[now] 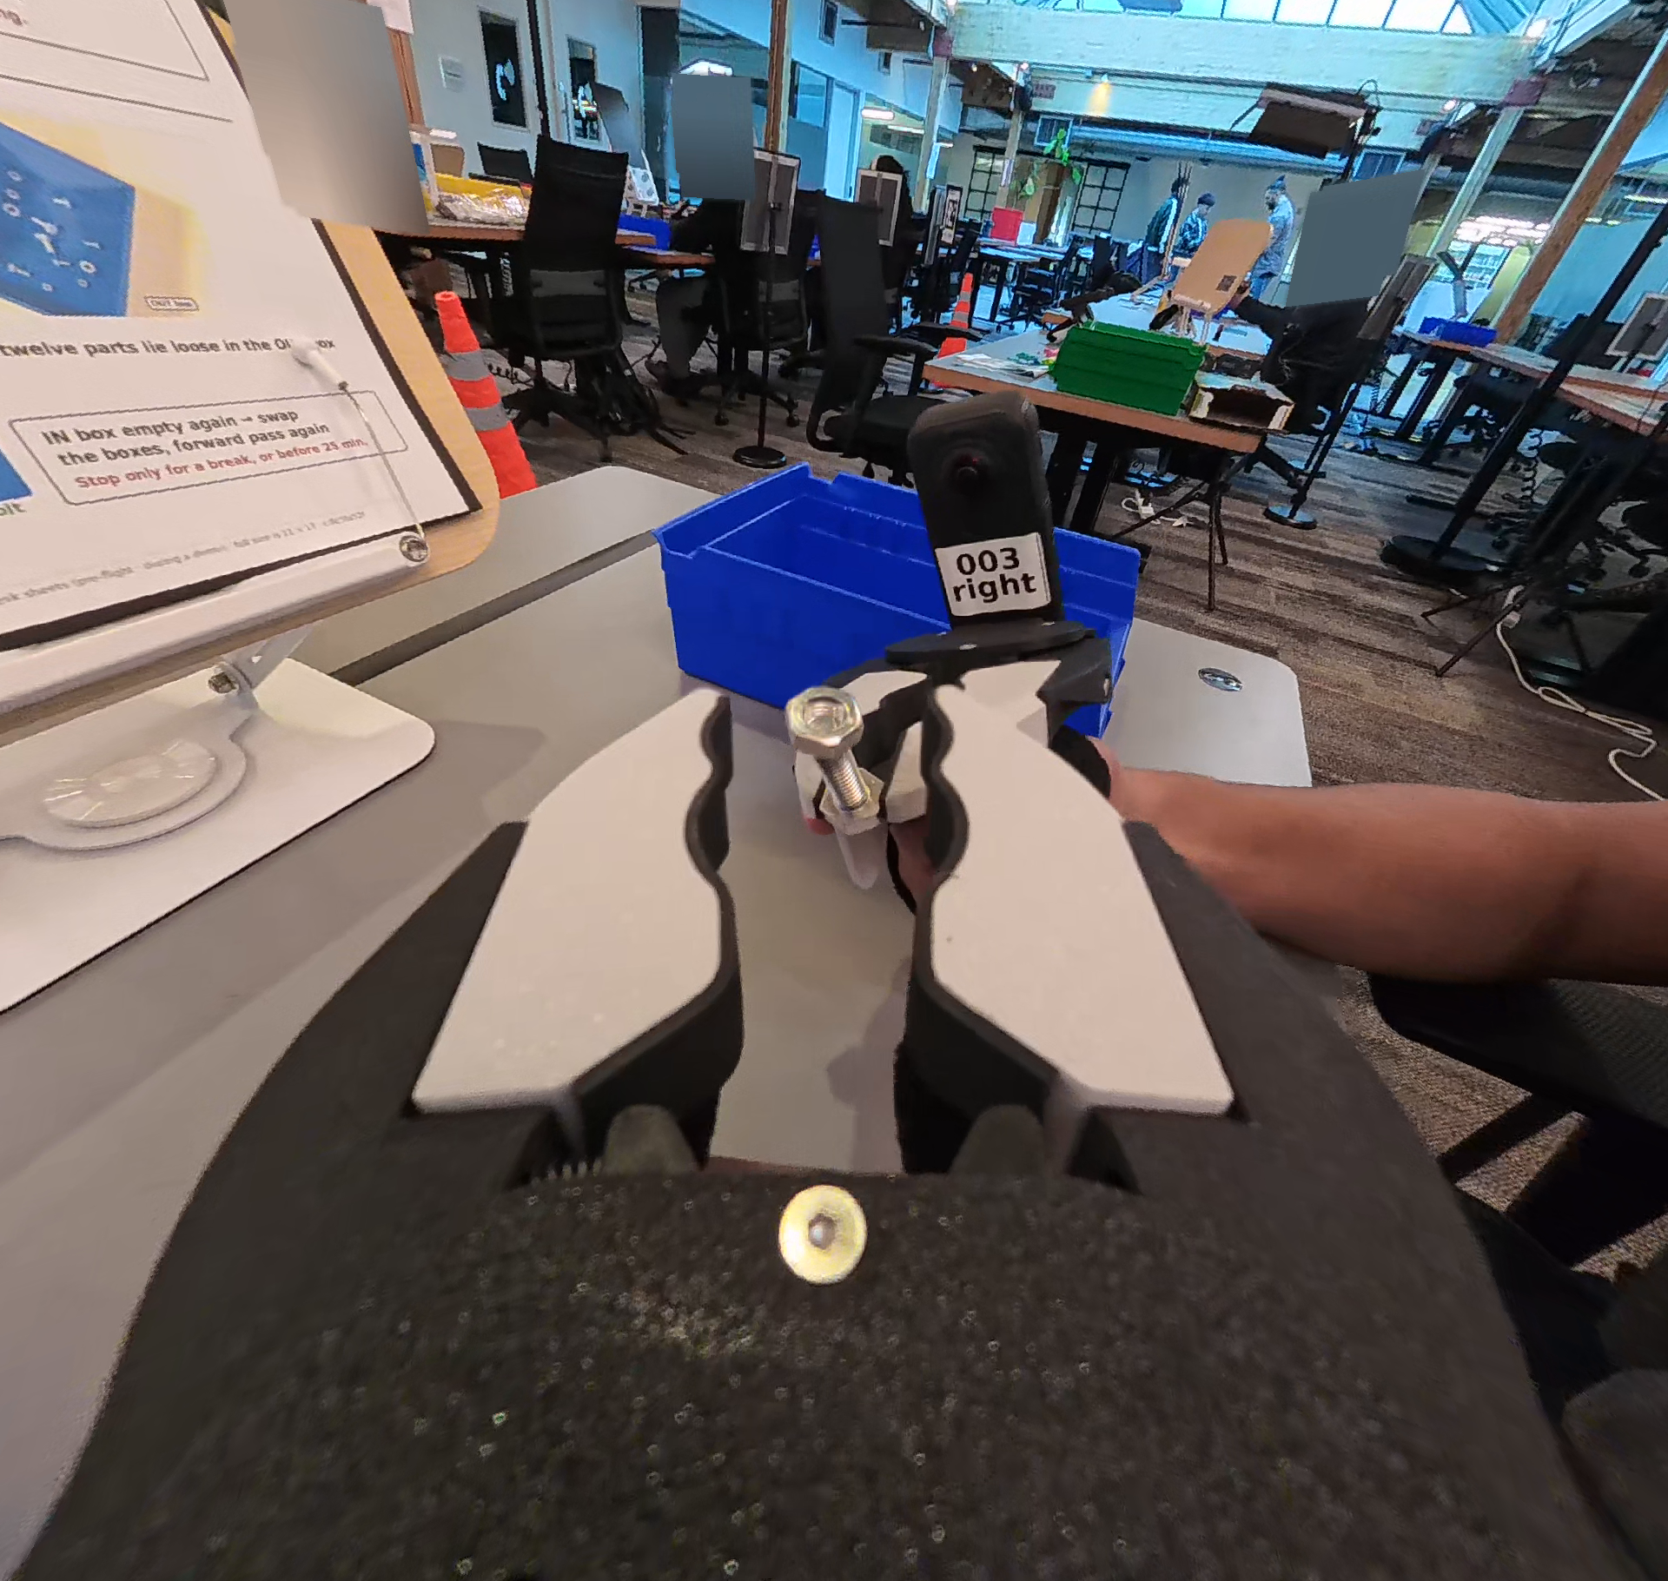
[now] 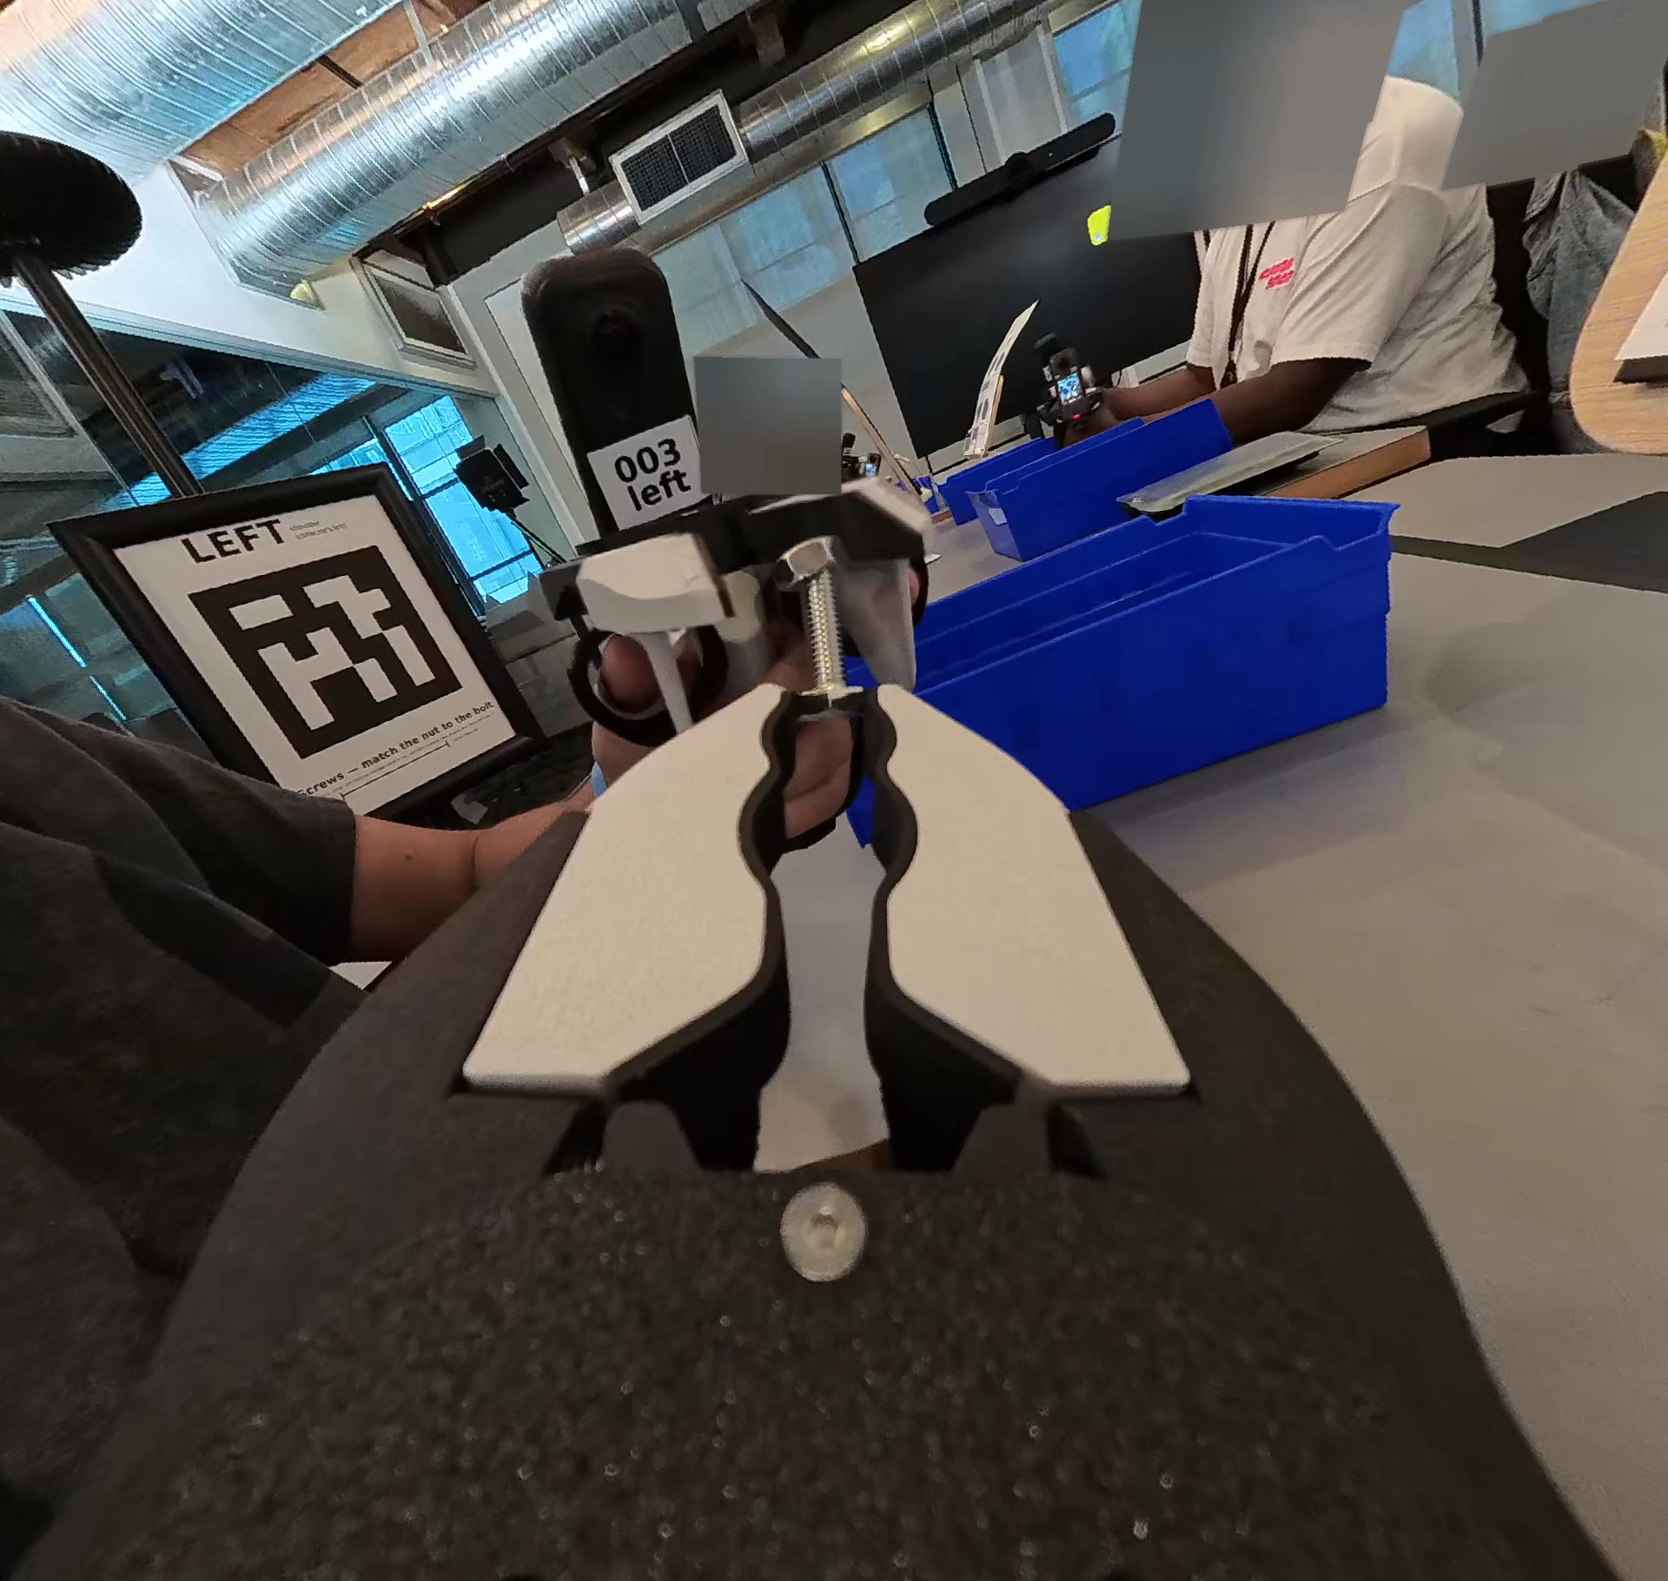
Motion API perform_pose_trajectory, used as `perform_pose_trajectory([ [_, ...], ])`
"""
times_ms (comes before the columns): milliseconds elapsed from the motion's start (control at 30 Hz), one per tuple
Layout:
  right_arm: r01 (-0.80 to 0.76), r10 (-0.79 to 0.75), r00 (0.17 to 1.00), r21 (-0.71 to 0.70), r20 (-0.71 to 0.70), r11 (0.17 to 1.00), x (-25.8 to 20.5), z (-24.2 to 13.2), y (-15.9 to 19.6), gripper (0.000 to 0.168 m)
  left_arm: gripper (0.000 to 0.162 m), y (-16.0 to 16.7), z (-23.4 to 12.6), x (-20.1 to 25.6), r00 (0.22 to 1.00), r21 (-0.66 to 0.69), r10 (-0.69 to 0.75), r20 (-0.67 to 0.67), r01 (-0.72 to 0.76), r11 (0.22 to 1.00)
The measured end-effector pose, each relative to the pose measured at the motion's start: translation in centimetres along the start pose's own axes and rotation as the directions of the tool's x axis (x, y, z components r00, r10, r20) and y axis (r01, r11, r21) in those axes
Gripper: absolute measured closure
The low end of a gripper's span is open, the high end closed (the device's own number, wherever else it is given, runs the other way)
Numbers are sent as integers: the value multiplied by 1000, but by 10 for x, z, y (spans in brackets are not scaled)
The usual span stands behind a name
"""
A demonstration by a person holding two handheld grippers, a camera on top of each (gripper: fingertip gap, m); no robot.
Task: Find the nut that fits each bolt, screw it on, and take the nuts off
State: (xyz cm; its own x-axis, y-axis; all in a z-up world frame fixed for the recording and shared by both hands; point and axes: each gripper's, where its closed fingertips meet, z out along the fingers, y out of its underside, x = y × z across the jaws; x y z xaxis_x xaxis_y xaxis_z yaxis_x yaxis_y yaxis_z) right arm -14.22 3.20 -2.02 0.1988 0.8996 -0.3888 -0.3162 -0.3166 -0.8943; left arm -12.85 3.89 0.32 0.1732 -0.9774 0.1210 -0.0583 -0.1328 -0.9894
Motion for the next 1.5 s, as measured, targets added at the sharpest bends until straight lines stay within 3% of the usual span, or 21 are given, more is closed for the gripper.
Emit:
perform_pose_trajectory([
  [67,-3,3,1000,5,-1,1000,0,0,-1,154,147,2,0,-1,1000,-9,6,11,-6,1000],
  [400,29,-29,1000,14,-5,999,-3,-1,-3,154,148,0,-1,3,996,-26,-64,-58,63,998],
  [533,205,-208,973,-39,-102,978,-1,-1,-1,154,148,3,-2,5,987,-78,-118,-105,110,991],
  [667,388,-408,887,-127,-217,913,7,-2,3,154,148,10,-3,1,985,-125,-143,-96,130,984],
  [867,670,-776,521,-394,-355,630,26,-7,9,154,148,27,-2,-10,983,-235,-180,-28,168,957],
  [1000,699,-849,336,-496,-408,515,34,-9,7,154,148,31,0,-20,978,-217,-206,40,210,953],
  [1133,685,-923,30,-665,-384,299,41,-11,7,154,148,36,3,-30,959,-178,-232,162,260,949],
  [1267,657,-927,-124,-729,-353,190,39,-13,2,155,148,33,5,-30,928,-107,-323,186,346,932],
  [1333,656,-922,-143,-732,-359,183,36,-13,0,154,148,29,5,-28,911,-68,-374,173,390,918],
  [1400,669,-925,-98,-713,-367,212,36,-13,0,154,148,28,5,-26,917,-72,-370,147,383,921],
  [1500,693,-904,100,-622,-416,363,36,-14,1,154,148,26,6,-18,942,-95,-332,53,336,937],
])
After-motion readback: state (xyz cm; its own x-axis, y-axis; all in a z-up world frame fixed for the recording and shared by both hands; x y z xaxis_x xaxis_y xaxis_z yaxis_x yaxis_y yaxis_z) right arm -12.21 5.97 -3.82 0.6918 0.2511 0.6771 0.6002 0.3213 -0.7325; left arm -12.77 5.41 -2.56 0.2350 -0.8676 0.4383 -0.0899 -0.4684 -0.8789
